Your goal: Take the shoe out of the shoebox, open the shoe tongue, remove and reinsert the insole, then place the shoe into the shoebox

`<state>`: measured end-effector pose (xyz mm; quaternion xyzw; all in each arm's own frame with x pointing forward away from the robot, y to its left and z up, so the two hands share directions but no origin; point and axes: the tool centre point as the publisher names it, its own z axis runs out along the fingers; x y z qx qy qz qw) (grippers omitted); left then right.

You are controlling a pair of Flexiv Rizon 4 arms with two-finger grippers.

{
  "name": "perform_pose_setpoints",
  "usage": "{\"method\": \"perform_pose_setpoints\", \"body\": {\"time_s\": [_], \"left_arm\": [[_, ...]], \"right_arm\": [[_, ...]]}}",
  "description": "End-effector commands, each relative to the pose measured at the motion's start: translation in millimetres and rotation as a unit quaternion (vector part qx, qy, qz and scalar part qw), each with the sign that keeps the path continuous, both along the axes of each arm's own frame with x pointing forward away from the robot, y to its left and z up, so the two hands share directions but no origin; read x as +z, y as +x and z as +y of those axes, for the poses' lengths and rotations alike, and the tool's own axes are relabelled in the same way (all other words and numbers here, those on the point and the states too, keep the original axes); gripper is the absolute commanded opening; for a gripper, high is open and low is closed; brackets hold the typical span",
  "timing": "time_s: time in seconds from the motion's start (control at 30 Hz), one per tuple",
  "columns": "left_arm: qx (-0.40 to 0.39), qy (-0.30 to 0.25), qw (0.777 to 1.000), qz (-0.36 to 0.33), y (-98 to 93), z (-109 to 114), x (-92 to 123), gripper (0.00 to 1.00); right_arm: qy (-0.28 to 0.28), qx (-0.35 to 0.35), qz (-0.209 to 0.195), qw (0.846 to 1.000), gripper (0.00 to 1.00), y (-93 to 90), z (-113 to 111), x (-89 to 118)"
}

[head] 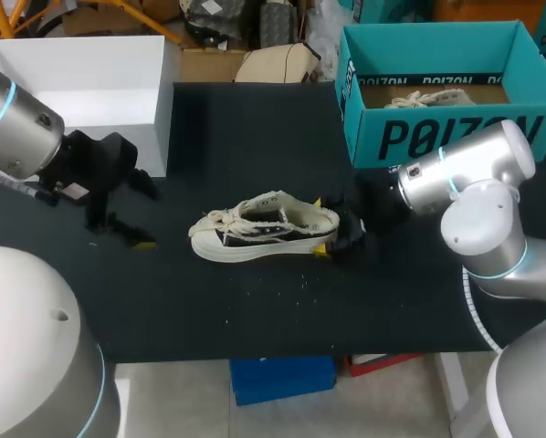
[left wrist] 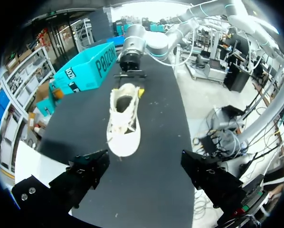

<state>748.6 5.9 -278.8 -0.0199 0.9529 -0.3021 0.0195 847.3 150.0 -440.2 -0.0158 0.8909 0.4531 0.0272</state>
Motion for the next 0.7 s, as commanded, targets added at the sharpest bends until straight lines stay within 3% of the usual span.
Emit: {"method": "perform_pose_setpoints", "body": {"time_s": [0.03,0.1,0.2,0.23,0.7], "left_arm": [[0.099,0.079,0.986,0.11,-16.8,-26.2,0.2,1.0],[0.15,0.066,0.975,0.149,-20.9,-33.8,2.5,1.0],[0.233,0.098,0.95,0.185,-19.4,-42.1,3.6,1.0],[0.249,0.148,0.94,0.182,-19.1,-46.3,3.5,1.0],[0.253,0.157,0.937,0.181,-20.1,-50.2,4.3,1.0]], "right_arm": [[-0.001,0.0,0.001,1.0,0.0,1.3,2.4,-1.2],[-0.001,0.0,0.001,1.0,0.0,1.3,2.4,-1.2],[-0.001,0.0,0.001,1.0,0.0,1.3,2.4,-1.2],[-0.001,0.0,0.001,1.0,0.0,1.3,2.4,-1.2],[-0.001,0.0,0.001,1.0,0.0,1.3,2.4,-1.2]]}}
